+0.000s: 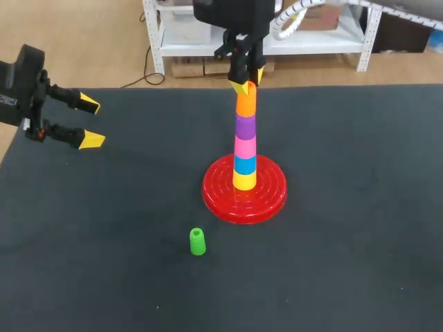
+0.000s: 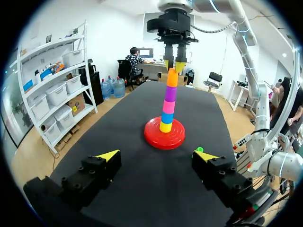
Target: Pick up and stack the cylinders on the red base in this order: pink,purple,orange,green
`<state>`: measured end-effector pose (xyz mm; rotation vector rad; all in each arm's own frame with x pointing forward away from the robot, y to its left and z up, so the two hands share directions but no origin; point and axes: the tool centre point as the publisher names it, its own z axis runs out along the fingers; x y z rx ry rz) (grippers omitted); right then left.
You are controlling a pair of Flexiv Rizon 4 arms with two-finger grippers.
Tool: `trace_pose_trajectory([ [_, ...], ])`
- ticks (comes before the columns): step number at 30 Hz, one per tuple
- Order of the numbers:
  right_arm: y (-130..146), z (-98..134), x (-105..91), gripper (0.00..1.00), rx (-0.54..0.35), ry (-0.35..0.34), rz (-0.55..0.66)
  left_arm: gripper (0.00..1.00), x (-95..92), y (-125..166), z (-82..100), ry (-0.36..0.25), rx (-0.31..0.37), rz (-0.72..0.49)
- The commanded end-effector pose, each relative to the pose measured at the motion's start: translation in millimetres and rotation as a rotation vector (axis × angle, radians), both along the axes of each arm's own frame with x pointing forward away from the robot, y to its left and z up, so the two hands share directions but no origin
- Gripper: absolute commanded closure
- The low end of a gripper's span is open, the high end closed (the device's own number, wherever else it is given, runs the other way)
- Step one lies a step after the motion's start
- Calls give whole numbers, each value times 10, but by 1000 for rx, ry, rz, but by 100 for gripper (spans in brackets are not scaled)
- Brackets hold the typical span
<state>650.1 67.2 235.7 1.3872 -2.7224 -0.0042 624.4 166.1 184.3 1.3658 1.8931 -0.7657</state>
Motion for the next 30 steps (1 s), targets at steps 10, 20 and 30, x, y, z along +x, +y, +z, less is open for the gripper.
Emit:
trace_pose_trajectory([
  [10, 63, -204, 64, 100, -37, 43, -1, 0, -3, 5, -8, -3, -2, 0],
  [20, 60, 12, -103, 0, 16, -48, 9, 0, -3, 5, -8, -3, -2, 0],
  [30, 155, 321, -484, 0, 78, -214, 110, 0, -3, 5, -8, -3, -2, 0],
])
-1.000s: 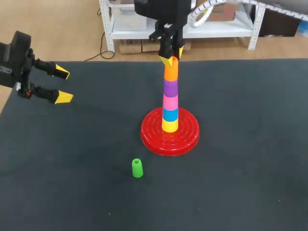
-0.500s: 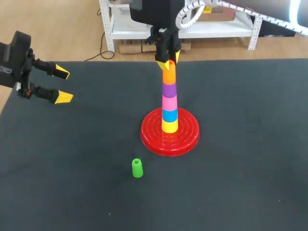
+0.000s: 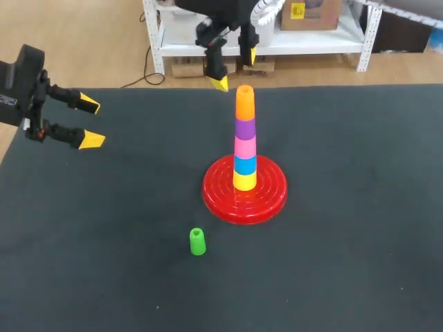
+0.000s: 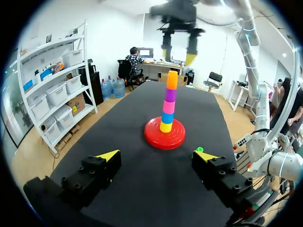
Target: Pick up and stack the cylinders on the red base in this order: pink,purple,orange,green
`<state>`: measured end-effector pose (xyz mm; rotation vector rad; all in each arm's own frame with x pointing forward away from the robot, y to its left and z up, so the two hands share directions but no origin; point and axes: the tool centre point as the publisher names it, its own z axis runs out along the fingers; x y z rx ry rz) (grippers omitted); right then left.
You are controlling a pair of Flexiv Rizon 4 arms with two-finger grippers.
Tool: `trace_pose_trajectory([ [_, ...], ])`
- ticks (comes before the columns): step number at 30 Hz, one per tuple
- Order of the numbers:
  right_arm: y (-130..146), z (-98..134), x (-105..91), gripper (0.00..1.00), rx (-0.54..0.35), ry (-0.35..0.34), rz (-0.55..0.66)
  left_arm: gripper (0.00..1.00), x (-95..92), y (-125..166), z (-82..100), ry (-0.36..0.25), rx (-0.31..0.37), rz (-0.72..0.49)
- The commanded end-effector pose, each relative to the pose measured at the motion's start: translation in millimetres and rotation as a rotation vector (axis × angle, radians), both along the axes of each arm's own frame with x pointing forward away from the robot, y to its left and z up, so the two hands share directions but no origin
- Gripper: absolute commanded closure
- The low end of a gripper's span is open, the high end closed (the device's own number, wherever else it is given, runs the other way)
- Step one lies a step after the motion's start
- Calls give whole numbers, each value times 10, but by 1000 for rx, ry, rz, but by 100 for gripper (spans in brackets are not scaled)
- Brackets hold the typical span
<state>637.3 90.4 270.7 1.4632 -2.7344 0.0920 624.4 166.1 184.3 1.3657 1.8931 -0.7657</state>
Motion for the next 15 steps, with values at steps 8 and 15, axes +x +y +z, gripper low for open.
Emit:
trace_pose_trajectory([
  [8, 380, -669, -852, 0, 140, -12, 356, 0, -3, 5, -8, -3, -2, 0],
  [15, 592, -1351, -1317, 0, 134, 116, 506, 0, -3, 5, -8, -3, -2, 0],
])
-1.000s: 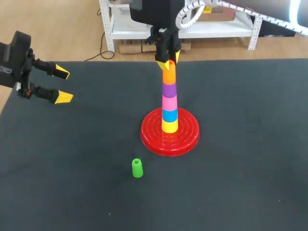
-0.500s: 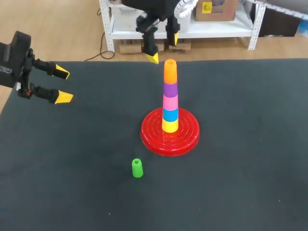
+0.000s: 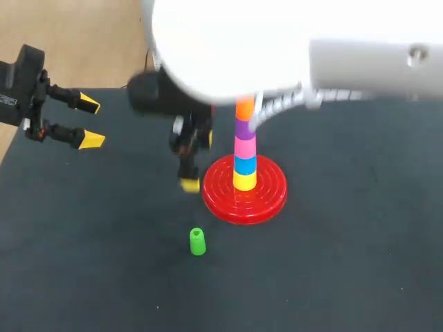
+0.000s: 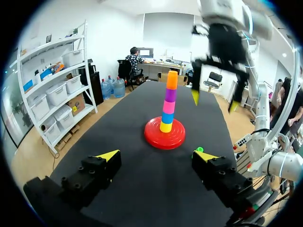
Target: Pick up and stack the cylinders on the red base in this order: pink,purple,orange,green
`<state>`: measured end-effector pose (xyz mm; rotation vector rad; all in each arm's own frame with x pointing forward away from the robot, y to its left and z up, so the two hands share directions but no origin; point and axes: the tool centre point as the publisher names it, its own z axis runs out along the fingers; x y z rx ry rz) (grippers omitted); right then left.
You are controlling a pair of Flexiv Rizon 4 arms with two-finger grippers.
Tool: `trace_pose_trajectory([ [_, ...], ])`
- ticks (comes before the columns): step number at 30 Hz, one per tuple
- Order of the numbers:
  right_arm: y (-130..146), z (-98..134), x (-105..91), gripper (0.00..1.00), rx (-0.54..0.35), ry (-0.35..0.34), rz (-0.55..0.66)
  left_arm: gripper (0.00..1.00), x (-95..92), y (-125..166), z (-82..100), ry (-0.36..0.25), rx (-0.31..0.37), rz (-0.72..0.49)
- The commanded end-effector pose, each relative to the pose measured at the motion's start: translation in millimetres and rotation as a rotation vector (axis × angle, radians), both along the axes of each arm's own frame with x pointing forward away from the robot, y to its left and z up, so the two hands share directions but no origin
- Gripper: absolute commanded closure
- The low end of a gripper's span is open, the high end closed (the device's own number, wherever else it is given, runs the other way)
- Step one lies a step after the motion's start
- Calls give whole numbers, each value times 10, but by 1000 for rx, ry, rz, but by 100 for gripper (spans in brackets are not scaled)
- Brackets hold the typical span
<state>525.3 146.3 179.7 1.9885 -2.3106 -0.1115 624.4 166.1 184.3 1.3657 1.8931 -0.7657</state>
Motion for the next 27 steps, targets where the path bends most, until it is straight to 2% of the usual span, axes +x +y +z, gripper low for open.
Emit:
trace_pose_trajectory([
  [1, 49, -538, -252, 0, 37, 18, 79, 0, -3, 5, -8, -3, -2, 0],
  [5, 72, -838, -391, 0, 24, 65, 96, 0, -3, 5, -8, -3, -2, 0],
  [13, 56, -1256, -429, 0, 3, 110, 74, 0, -3, 5, -8, -3, -2, 0],
  [19, 61, -1398, -406, 0, -23, 100, 62, 0, -3, 5, -8, -3, -2, 0],
  [27, 64, -1428, -343, 0, -33, 67, 33, 0, -3, 5, -8, -3, -2, 0],
])
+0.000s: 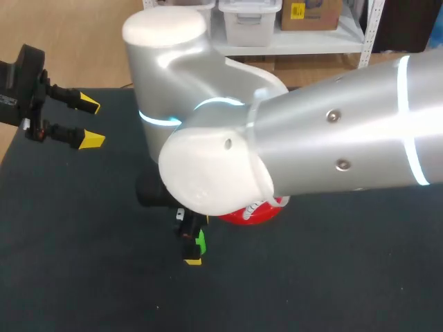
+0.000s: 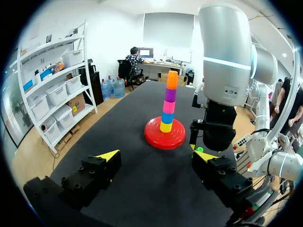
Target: Pick up and stack the cylinders on the red base in this order: pink,purple,orange,green
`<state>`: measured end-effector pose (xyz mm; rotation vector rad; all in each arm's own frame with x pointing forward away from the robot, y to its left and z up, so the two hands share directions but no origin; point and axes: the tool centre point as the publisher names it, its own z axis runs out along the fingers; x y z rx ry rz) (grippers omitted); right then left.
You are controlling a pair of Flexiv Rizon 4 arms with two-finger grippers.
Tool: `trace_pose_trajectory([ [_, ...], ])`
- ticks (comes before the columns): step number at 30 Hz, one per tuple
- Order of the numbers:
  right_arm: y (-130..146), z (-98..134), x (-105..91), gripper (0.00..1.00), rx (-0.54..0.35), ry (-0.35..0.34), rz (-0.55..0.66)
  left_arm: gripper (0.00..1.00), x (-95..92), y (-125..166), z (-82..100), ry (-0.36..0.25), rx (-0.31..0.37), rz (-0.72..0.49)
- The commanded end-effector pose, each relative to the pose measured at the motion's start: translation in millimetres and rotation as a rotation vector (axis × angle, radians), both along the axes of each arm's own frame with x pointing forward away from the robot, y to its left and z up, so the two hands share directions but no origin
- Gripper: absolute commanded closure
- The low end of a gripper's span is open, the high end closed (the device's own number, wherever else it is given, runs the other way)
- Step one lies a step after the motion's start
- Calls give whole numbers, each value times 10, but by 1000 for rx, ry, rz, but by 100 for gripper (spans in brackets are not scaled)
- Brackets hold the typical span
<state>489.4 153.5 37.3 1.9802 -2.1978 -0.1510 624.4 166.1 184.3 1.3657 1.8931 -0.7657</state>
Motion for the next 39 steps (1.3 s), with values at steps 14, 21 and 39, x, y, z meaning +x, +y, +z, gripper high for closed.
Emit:
trace_pose_trajectory([
  [14, 0, -16, 130, 20, -21, -66, -91, 0, -3, 5, -8, -3, -2, 0],
  [21, 21, -62, 151, 29, -40, -72, -107, 0, -3, 5, -8, -3, -2, 0],
  [39, 82, -138, 192, 69, -67, -79, -143, 0, -3, 5, -8, -3, -2, 0],
])
